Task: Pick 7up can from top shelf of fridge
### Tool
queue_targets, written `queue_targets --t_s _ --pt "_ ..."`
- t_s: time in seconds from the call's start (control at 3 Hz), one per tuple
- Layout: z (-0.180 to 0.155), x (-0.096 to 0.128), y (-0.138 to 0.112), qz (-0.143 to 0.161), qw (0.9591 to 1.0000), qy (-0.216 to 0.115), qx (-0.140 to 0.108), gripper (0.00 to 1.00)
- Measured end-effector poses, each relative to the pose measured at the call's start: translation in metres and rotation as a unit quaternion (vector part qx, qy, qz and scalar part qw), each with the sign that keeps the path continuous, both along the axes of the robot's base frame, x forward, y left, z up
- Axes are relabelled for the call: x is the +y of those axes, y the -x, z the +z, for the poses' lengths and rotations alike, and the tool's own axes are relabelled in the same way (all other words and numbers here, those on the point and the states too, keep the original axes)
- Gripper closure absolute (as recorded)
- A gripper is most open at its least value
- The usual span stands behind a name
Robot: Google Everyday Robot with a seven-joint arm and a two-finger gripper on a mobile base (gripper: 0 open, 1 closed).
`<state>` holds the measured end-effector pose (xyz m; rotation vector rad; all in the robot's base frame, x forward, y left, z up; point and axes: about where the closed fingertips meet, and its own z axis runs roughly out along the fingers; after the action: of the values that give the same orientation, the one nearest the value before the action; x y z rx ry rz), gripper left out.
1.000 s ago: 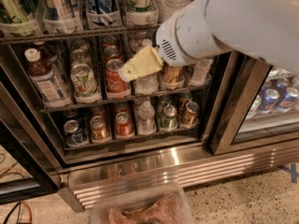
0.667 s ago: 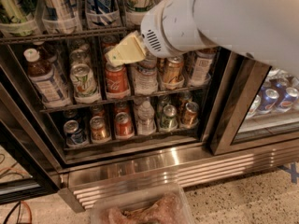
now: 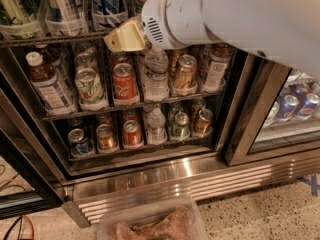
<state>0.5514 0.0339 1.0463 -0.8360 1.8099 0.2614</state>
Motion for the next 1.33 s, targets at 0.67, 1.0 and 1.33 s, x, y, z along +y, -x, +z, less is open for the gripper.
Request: queue_targets --t_s 0.67,1.0,1.33 --pt "0.003 -0.016 -0.006 -0.057 0.9979 0.017 -0.026 0.26" --pt "-0.001 -0.016 -0.011 -0.087 0.9955 0.032 -0.019 0.3" --pt "-0.003 -0.016 -0.024 -0.121 0.9917 0.038 -0.016 0.3"
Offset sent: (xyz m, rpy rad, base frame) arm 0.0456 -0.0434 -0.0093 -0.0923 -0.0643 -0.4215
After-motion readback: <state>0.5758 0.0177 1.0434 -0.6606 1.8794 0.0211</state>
